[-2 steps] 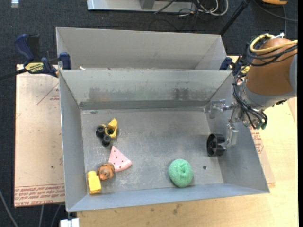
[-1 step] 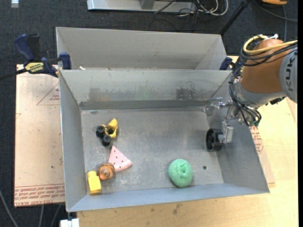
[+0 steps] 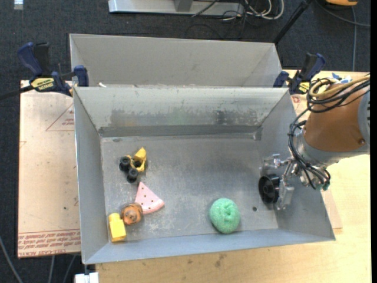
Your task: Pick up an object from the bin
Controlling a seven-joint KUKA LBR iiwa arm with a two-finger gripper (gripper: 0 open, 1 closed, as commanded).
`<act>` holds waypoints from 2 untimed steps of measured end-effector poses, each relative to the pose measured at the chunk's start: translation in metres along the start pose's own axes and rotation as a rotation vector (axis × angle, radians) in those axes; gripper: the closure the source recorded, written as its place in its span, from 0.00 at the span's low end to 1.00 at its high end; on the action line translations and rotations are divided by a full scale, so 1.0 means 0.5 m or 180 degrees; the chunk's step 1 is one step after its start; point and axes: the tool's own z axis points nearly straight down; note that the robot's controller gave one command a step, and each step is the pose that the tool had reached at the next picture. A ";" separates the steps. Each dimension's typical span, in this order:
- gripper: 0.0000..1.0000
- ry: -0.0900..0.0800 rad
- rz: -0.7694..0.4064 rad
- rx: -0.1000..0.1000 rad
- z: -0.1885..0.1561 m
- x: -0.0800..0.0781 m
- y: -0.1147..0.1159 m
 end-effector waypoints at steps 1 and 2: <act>1.00 0.0000 -0.0001 0.0000 0.000 0.000 0.000; 1.00 -0.0025 -0.0681 0.0001 0.028 0.019 0.005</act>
Offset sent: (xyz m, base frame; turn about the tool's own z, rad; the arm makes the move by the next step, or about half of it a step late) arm -0.0239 -0.0005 -0.0304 -0.3827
